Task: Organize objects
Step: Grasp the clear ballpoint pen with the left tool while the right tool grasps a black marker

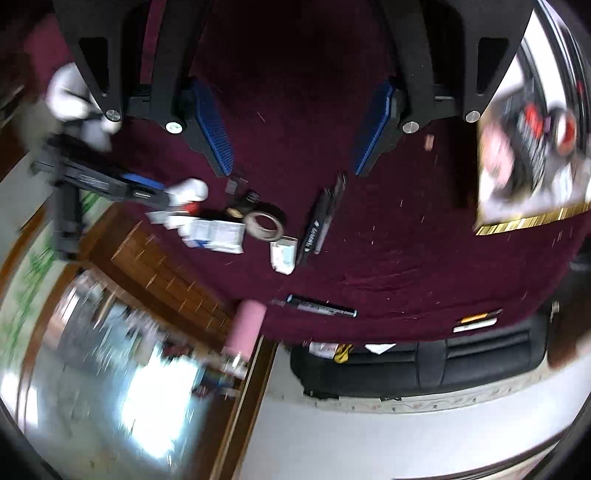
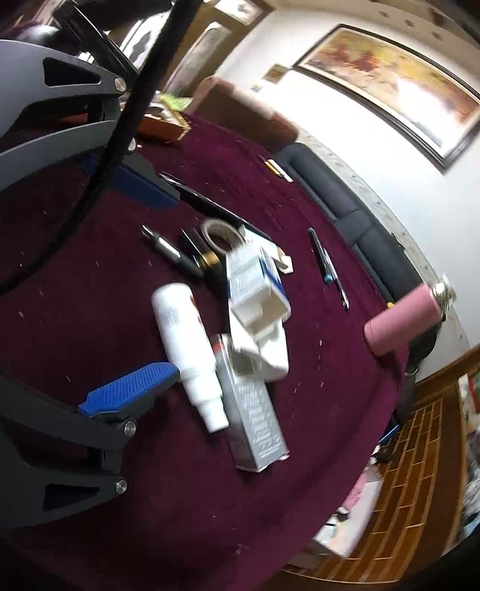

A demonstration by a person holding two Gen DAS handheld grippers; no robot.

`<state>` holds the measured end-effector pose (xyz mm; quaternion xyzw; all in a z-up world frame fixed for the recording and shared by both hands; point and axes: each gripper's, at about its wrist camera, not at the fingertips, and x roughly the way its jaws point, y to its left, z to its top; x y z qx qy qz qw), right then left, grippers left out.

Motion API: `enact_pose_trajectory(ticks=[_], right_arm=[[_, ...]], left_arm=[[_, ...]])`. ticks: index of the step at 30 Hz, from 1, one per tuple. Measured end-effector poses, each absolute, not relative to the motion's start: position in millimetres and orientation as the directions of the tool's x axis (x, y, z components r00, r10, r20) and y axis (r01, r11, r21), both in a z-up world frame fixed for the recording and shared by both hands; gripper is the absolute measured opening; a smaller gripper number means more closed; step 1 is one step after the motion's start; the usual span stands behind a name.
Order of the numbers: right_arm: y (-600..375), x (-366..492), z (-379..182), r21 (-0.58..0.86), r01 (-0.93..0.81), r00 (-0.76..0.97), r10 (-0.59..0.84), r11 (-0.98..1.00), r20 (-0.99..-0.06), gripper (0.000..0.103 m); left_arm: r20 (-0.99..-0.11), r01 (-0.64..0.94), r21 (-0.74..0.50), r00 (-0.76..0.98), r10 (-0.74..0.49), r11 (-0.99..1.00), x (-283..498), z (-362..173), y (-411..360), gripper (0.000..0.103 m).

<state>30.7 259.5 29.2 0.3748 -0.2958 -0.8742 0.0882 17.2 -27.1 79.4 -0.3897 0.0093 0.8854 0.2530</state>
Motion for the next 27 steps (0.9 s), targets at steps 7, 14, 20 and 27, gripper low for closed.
enact_pose_trajectory(ticks=[7, 14, 20, 27], right_arm=[[273.9, 21.0, 21.8, 0.639, -0.055, -0.688, -0.435, -0.767, -0.581, 0.086], [271.0, 18.1, 12.7, 0.648, -0.06, -0.654, -0.461, -0.759, -0.6, 0.086], [270.3, 20.3, 12.9, 0.642, -0.061, -0.654, -0.455, -0.764, -0.605, 0.086], [264.4, 20.6, 14.5, 0.603, -0.055, -0.65, -0.43, -0.796, -0.627, 0.086]], left_arm=[[-0.797, -0.512, 0.053, -0.539, 0.272, -0.857, -71.9, 19.5, 44.2, 0.06], [-0.85, -0.526, -0.031, -0.434, 0.299, -0.85, -84.7, -1.9, 51.1, 0.021], [-0.864, -0.525, -0.102, -0.374, 0.337, -0.845, -28.2, 2.0, 15.9, 0.019], [-0.822, -0.497, -0.249, -0.346, 0.452, -0.832, 58.6, 21.9, -26.6, 0.025]])
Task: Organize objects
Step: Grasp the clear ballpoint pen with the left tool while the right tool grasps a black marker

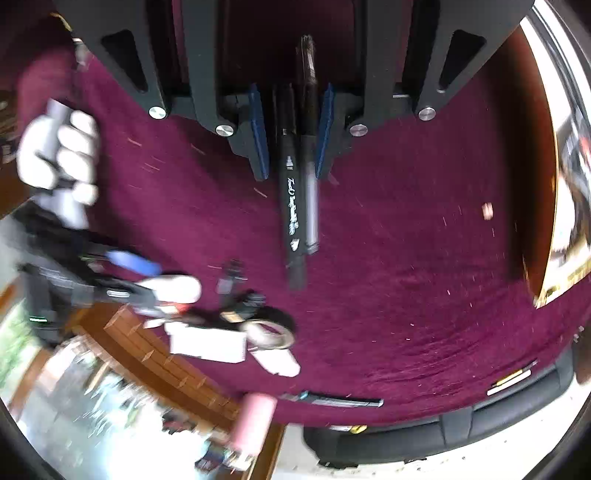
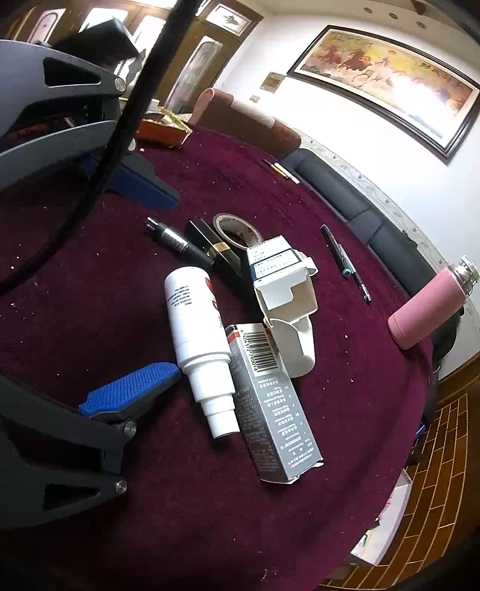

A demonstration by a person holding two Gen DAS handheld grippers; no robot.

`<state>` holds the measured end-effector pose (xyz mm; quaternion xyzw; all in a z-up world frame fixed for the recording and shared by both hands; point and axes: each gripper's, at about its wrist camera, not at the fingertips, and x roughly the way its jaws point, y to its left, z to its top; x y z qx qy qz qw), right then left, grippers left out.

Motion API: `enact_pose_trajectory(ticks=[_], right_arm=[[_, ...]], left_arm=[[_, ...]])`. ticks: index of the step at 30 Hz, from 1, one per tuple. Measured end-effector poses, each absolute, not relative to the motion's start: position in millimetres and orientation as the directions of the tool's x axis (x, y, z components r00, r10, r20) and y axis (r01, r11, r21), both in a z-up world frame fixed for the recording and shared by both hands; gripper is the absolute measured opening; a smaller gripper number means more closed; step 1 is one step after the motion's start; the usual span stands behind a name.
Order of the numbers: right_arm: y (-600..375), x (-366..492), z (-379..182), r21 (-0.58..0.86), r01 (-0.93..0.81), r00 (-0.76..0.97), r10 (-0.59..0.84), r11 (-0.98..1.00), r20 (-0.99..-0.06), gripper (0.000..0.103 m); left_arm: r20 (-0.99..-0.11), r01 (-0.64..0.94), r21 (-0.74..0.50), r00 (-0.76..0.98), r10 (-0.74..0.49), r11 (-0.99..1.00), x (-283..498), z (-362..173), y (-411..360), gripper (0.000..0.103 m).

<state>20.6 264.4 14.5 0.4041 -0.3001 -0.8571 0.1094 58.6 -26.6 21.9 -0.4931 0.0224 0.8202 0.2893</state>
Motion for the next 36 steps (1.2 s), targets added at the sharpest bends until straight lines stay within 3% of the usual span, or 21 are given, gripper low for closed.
enact_pose_trajectory(ticks=[3, 10, 12, 17, 19, 23, 28, 33, 36], right_arm=[[258.8, 22.0, 17.3, 0.565, -0.051, -0.647, -0.404, -0.824, -0.646, 0.086], [169.4, 50.9, 44.6, 0.403, 0.166, -0.566, -0.422, -0.9, -0.709, 0.086], [136.4, 51.1, 43.5, 0.364, 0.236, -0.513, -0.434, -0.901, -0.74, 0.081], [96.6, 39.6, 29.2, 0.255, 0.241, -0.459, -0.341, -0.937, -0.82, 0.05], [91.0, 35.0, 22.1, 0.195, 0.229, -0.453, -0.282, -0.954, -0.846, 0.049], [92.1, 37.4, 20.0, 0.104, 0.21, -0.466, -0.193, -0.972, -0.863, 0.029], [99.6, 33.5, 22.5, 0.085, 0.187, -0.458, -0.163, -0.979, -0.874, 0.029], [89.7, 22.8, 21.3, 0.059, 0.227, -0.477, -0.164, -0.972, -0.864, 0.03], [92.5, 22.7, 21.6, 0.048, 0.237, -0.482, -0.16, -0.97, -0.862, 0.016]], left_arm=[[-0.77, -0.484, -0.277, -0.404, 0.493, -0.83, 76.3, 38.4, -41.3, 0.042], [-0.736, -0.382, -0.324, -0.473, 0.485, -0.865, 87.3, 47.8, -79.4, 0.042], [-0.718, -0.363, -0.353, -0.486, 0.499, -0.862, 89.8, 48.6, -90.5, 0.042], [-0.683, -0.342, -0.4, -0.508, 0.525, -0.85, 96.8, 50.1, -110.3, 0.042], [-0.671, -0.344, -0.411, -0.513, 0.535, -0.844, 100.9, 51.4, -117.3, 0.042], [-0.659, -0.35, -0.417, -0.519, 0.544, -0.839, 103.0, 51.2, -126.5, 0.042], [-0.651, -0.364, -0.431, -0.508, 0.564, -0.825, 102.8, 46.7, -126.7, 0.042], [-0.701, -0.413, -0.386, -0.449, 0.554, -0.825, 92.5, 32.5, -89.4, 0.042], [-0.737, -0.446, -0.319, -0.438, 0.514, -0.836, 89.7, 24.3, -63.2, 0.042]])
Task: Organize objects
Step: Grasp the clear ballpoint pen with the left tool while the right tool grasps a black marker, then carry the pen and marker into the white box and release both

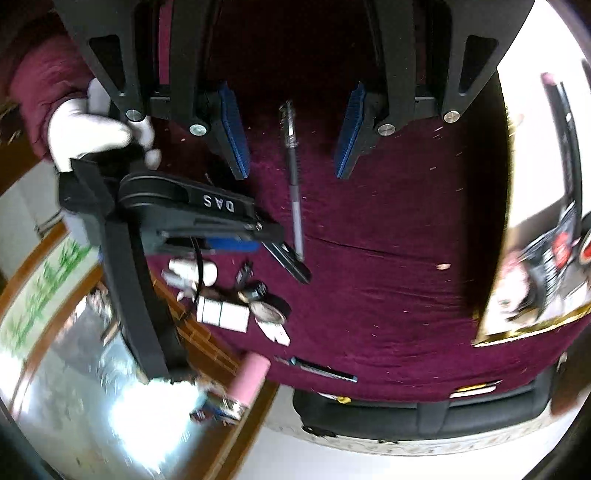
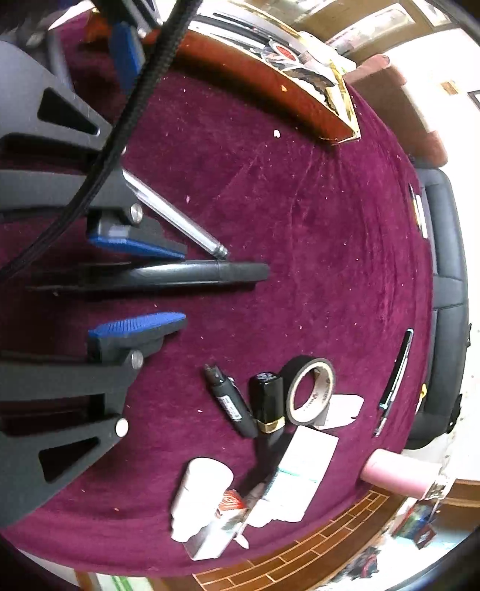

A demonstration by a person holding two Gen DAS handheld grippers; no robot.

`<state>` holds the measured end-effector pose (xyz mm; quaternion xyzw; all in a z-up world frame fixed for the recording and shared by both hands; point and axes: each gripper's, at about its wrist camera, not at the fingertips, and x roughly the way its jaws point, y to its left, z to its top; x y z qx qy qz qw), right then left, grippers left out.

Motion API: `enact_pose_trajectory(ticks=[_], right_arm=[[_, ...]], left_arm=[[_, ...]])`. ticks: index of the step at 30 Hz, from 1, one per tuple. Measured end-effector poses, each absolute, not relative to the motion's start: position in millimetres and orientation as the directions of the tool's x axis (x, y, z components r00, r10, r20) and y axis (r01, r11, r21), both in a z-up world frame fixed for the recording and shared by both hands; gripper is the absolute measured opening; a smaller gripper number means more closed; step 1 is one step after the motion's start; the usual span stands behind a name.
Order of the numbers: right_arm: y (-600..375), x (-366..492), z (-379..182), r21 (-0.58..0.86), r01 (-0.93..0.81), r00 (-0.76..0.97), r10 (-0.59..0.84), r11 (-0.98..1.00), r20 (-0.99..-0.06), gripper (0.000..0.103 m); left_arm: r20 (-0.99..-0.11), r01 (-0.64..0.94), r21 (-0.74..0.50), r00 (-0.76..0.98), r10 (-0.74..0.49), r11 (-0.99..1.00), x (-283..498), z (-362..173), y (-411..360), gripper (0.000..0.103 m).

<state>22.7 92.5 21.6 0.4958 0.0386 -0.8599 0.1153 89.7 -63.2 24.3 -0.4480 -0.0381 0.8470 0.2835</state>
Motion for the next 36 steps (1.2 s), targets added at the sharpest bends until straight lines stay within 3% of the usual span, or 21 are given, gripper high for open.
enact_pose_trajectory(ticks=[1, 9, 11, 12, 13, 18, 27, 31, 36], right_arm=[[97.0, 22.6, 21.8, 0.062, 0.234, -0.475, -0.17, -0.97, -0.863, 0.012], [140.4, 33.8, 20.4, 0.212, 0.184, -0.45, -0.274, -0.96, -0.85, 0.012], [146.1, 34.6, 19.5, 0.264, 0.179, -0.442, -0.317, -0.948, -0.839, 0.012], [149.4, 34.7, 19.1, 0.292, 0.173, -0.438, -0.339, -0.941, -0.833, 0.012], [153.0, 34.7, 18.8, 0.327, 0.167, -0.431, -0.368, -0.93, -0.824, 0.012], [160.4, 40.7, 24.5, 0.446, 0.169, -0.431, -0.473, -0.879, -0.768, 0.013], [115.4, 49.6, 63.5, 0.559, 0.287, -0.39, -0.628, -0.778, -0.674, 0.013], [65.0, 50.8, 79.3, 0.577, 0.374, -0.333, -0.685, -0.727, -0.648, 0.013], [-9.7, 43.9, 78.0, 0.59, 0.436, -0.239, -0.719, -0.68, -0.653, 0.013]], left_arm=[[-0.753, -0.451, -0.291, -0.436, 0.493, -0.844, 88.5, 20.3, -55.5, 0.042], [-0.819, -0.523, -0.015, -0.482, 0.311, -0.852, 80.3, 0.9, 1.6, 0.041], [-0.816, -0.538, -0.003, -0.486, 0.313, -0.843, 80.2, 1.0, 7.8, 0.024], [-0.813, -0.541, -0.023, -0.479, 0.33, -0.841, 78.7, 1.4, 7.1, 0.007], [-0.812, -0.539, -0.078, -0.454, 0.367, -0.839, 75.7, 1.6, 1.5, 0.006], [-0.779, -0.473, -0.204, -0.451, 0.435, -0.857, 75.3, 6.3, -30.2, 0.006], [-0.661, -0.383, -0.327, -0.561, 0.499, -0.864, 111.4, 57.0, -105.7, 0.007], [-0.618, -0.289, -0.357, -0.64, 0.457, -0.888, 124.2, 76.8, -166.4, 0.007], [-0.633, -0.148, -0.371, -0.682, 0.366, -0.917, 120.2, 74.5, -231.0, 0.007]])
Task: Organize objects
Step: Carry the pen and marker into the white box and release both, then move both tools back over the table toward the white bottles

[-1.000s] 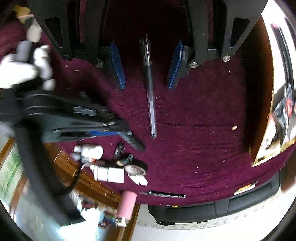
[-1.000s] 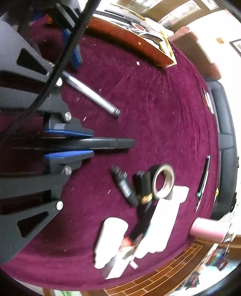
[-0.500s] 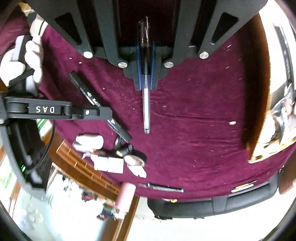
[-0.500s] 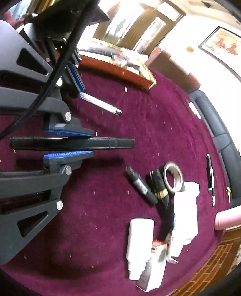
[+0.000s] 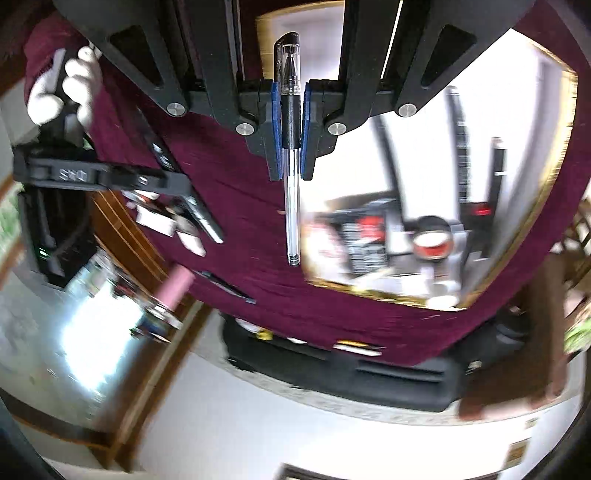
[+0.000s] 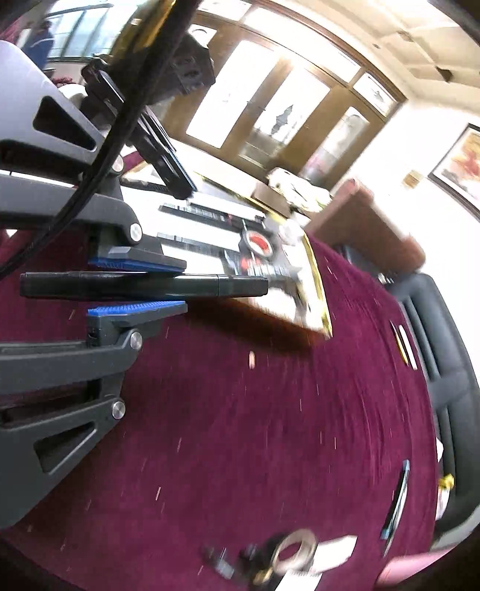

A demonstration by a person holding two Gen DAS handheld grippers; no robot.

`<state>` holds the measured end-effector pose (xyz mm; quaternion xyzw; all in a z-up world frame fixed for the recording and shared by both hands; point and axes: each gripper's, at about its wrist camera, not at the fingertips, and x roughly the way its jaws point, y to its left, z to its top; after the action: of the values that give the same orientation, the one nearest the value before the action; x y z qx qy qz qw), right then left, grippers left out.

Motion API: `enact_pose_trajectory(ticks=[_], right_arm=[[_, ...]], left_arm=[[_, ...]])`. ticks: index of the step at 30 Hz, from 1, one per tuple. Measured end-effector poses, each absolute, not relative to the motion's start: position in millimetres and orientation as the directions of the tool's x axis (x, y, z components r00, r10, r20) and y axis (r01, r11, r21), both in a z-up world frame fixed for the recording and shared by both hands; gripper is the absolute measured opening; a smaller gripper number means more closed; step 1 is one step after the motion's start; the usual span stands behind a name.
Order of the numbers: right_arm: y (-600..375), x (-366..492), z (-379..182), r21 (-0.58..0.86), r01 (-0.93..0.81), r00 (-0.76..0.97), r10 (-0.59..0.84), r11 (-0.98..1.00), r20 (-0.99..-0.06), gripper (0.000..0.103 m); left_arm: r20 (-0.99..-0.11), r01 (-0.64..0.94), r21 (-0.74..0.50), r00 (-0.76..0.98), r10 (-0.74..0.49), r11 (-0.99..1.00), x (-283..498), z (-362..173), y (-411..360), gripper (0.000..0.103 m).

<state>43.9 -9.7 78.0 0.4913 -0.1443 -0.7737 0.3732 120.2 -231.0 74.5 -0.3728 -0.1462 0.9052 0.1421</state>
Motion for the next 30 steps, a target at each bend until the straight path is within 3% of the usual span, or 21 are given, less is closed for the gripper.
enact_pose_trajectory(ticks=[8, 18, 20, 22, 24, 30], right_arm=[[-103.6, 30.0, 43.5, 0.555, 0.44, -0.141, -0.665, -0.706, -0.734, 0.013], [-147.9, 17.4, 31.9, 0.452, 0.427, -0.175, -0.563, -0.783, -0.808, 0.015], [-149.5, 13.6, 32.7, 0.45, 0.417, -0.188, -0.559, -0.79, -0.808, 0.016], [-149.7, 11.4, 35.2, 0.441, 0.41, -0.207, -0.552, -0.799, -0.808, 0.018], [-148.2, 11.9, 39.6, 0.434, 0.409, -0.227, -0.551, -0.802, -0.803, 0.018], [-126.2, 26.9, 44.8, 0.464, 0.393, -0.265, -0.58, -0.794, -0.77, 0.026]], left_arm=[[-0.73, 0.039, -0.375, -0.628, 0.27, -0.926, 100.9, 35.3, -296.6, 0.007], [-0.713, 0.042, -0.43, -0.628, 0.311, -0.902, 91.0, 17.5, -307.8, 0.008], [-0.698, 0.042, -0.448, -0.64, 0.32, -0.893, 94.3, 18.1, -312.3, 0.012], [-0.684, 0.041, -0.451, -0.658, 0.315, -0.892, 98.7, 23.0, -314.9, 0.033], [-0.663, 0.04, -0.457, -0.681, 0.31, -0.889, 105.6, 29.2, -318.1, 0.043], [-0.577, 0.039, -0.529, -0.749, 0.326, -0.848, 133.8, 44.9, -332.0, 0.048]])
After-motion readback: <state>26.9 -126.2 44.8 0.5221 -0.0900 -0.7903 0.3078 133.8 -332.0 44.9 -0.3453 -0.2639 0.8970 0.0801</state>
